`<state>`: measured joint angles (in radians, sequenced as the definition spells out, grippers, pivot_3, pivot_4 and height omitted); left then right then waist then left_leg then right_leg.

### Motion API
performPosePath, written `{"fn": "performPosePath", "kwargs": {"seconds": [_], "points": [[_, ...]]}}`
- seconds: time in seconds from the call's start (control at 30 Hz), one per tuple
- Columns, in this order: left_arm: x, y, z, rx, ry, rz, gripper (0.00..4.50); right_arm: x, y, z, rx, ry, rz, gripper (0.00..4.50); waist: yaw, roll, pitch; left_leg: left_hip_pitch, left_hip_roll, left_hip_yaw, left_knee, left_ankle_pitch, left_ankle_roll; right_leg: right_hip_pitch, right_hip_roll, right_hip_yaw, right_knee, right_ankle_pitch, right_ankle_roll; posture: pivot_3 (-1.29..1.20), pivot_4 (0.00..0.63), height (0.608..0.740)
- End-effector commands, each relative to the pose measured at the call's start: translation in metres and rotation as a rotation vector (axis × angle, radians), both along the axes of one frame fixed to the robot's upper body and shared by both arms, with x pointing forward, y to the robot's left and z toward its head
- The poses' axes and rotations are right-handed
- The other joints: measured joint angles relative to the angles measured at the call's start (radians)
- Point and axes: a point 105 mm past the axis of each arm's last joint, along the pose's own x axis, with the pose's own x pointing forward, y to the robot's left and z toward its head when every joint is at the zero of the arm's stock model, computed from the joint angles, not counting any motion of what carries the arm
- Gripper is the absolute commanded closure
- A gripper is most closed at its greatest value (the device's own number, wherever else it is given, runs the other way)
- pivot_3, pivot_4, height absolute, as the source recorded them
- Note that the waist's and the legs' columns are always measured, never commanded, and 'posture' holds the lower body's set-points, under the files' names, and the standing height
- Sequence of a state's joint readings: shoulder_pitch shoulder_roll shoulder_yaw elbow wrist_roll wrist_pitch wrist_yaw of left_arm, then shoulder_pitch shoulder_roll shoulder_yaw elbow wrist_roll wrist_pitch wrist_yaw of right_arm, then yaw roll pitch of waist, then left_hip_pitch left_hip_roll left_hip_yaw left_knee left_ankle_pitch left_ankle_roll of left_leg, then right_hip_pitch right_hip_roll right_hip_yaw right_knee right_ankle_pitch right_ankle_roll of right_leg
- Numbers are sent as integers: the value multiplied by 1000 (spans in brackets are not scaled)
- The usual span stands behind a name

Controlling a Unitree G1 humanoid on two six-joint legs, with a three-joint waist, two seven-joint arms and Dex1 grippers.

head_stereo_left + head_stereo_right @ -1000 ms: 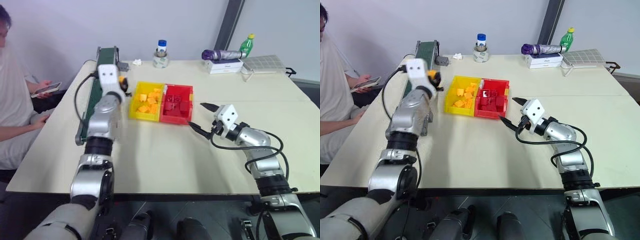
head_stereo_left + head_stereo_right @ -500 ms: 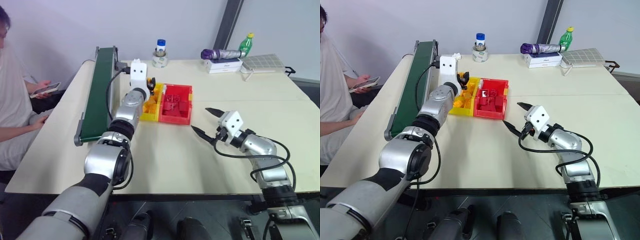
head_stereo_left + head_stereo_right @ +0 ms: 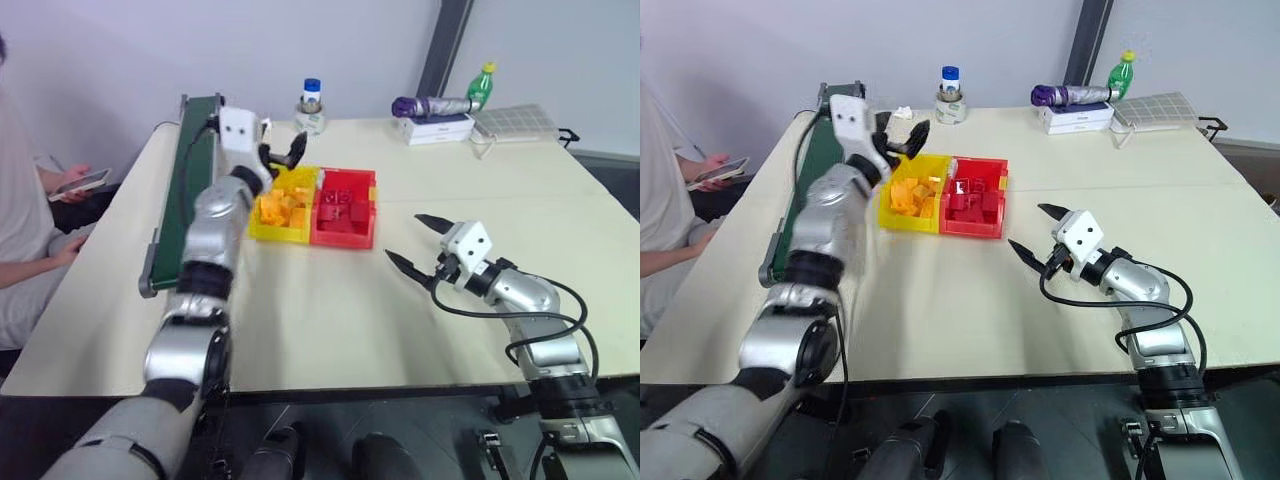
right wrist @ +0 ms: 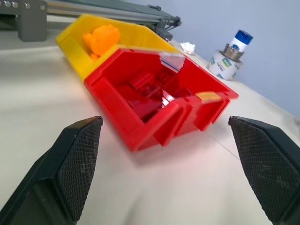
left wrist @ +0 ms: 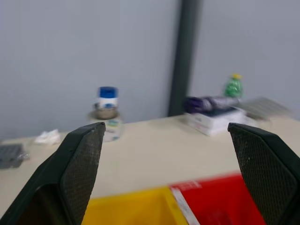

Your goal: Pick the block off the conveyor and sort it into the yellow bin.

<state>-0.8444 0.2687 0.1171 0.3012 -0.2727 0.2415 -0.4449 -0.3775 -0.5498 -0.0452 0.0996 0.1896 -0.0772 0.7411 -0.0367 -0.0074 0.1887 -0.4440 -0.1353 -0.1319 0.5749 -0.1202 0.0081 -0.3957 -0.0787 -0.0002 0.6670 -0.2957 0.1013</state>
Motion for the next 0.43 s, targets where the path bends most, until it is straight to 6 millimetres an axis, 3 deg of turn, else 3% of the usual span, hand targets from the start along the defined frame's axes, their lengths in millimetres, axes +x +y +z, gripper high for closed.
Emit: {"fn": "performPosePath", "kwargs": {"seconds": [0.03,0.17,0.43], "points": [[-44,16,15,37,-38,-83,80,1,0,12,9,-54,15,0,-3,0,0,0,0,0,0,0,0,0,0,0,0,0,0,0,150,740],[-78,50,-4,136,8,-87,80,4,-1,10,4,-52,22,0,-1,0,0,1,1,0,1,-1,-2,1,0,0,0,1,-2,0,150,740],[-106,112,-33,176,108,16,80,9,-1,9,-7,-53,44,0,24,1,0,1,1,-1,1,-2,-2,-2,0,0,-1,-3,-9,0,150,740]]}}
